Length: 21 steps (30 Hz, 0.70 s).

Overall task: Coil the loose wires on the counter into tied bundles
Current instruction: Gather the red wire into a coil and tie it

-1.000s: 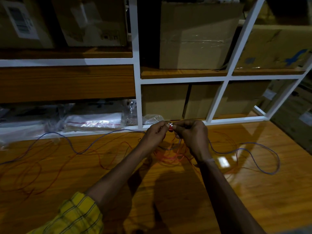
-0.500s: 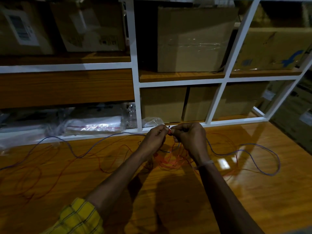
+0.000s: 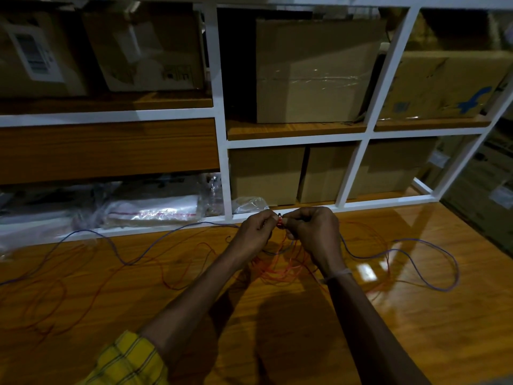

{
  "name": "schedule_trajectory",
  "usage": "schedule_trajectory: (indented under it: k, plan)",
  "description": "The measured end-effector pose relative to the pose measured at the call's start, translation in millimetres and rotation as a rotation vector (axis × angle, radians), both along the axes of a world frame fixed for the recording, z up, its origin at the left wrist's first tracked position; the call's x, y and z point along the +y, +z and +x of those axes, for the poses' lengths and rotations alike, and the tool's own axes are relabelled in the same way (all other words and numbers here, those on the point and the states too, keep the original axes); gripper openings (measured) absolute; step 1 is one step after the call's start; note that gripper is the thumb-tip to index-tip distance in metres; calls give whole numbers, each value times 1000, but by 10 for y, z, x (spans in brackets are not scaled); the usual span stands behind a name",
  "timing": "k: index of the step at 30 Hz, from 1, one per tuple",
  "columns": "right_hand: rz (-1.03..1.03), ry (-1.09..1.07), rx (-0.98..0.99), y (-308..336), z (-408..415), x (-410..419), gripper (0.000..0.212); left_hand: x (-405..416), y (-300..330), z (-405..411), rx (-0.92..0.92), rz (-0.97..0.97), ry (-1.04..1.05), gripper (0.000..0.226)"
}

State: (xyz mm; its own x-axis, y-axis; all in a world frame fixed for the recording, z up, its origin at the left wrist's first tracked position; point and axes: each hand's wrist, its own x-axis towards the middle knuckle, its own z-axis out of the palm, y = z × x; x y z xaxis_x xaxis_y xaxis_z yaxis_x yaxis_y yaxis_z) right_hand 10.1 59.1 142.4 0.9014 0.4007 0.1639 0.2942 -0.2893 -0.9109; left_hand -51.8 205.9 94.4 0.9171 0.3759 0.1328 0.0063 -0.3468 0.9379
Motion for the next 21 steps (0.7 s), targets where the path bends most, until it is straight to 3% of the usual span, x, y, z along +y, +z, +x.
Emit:
schedule_trajectory:
  k: [21]
  plan:
    - [51, 11, 15, -16, -2, -25, 7, 10, 44, 16, 13, 141, 27, 26]
